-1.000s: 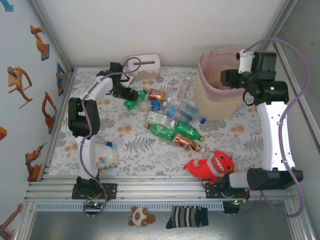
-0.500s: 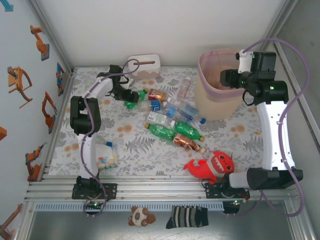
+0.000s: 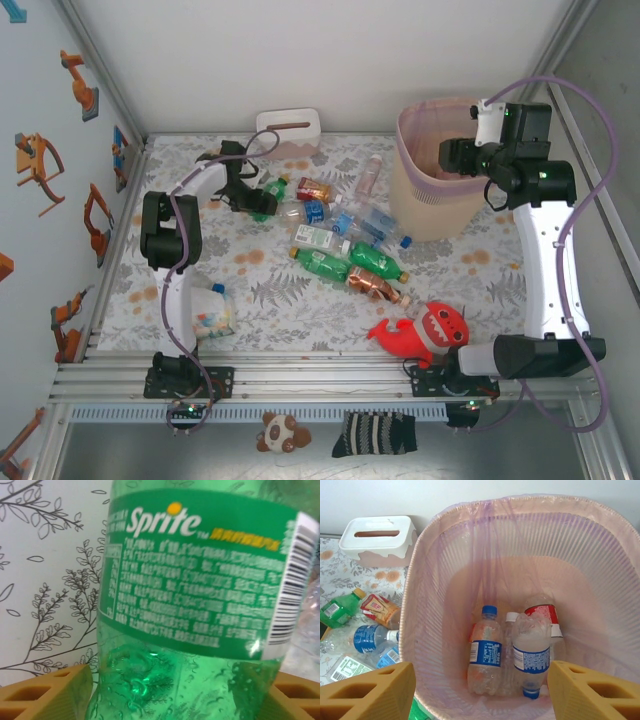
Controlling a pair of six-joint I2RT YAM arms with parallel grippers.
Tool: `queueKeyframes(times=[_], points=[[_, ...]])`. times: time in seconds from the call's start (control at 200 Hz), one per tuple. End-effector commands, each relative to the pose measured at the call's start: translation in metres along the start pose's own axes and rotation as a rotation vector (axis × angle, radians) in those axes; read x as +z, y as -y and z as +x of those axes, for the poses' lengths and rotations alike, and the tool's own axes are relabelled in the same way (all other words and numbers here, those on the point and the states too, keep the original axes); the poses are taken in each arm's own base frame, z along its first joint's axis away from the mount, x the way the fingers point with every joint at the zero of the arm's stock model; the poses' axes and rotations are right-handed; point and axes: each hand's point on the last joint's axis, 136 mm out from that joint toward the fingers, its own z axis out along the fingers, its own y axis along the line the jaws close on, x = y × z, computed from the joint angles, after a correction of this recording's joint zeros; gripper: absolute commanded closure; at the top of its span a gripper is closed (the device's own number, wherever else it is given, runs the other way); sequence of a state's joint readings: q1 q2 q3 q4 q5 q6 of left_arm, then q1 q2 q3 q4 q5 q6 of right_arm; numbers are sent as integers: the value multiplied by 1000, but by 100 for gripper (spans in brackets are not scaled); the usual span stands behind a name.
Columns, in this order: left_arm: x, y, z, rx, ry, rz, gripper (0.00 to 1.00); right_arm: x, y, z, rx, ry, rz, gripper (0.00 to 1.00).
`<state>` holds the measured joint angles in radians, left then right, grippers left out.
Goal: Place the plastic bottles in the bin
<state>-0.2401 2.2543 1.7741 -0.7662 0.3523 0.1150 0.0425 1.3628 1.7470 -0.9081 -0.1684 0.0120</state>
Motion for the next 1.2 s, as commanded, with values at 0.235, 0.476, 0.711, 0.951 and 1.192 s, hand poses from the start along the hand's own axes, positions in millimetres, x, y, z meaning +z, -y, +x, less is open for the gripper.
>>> queueKeyframes(times=[0.235,0.476,0.711,0.951,1.192], points=[[-7,2,11,-31,-5,2,37,2,-6,-3,29,17,-31,31],[-26,9,10,-37,41,0,41,3,-16,-7,43,54,-84,31],[-65,27,3,-24,150,14,43,0,-39,-16,80,138,-224,31],[-115,67,-10,19,309,139,44,-10,-63,-30,94,255,-369,31],[-172,117,-23,80,505,346,46,-30,-97,-47,69,366,-569,31]])
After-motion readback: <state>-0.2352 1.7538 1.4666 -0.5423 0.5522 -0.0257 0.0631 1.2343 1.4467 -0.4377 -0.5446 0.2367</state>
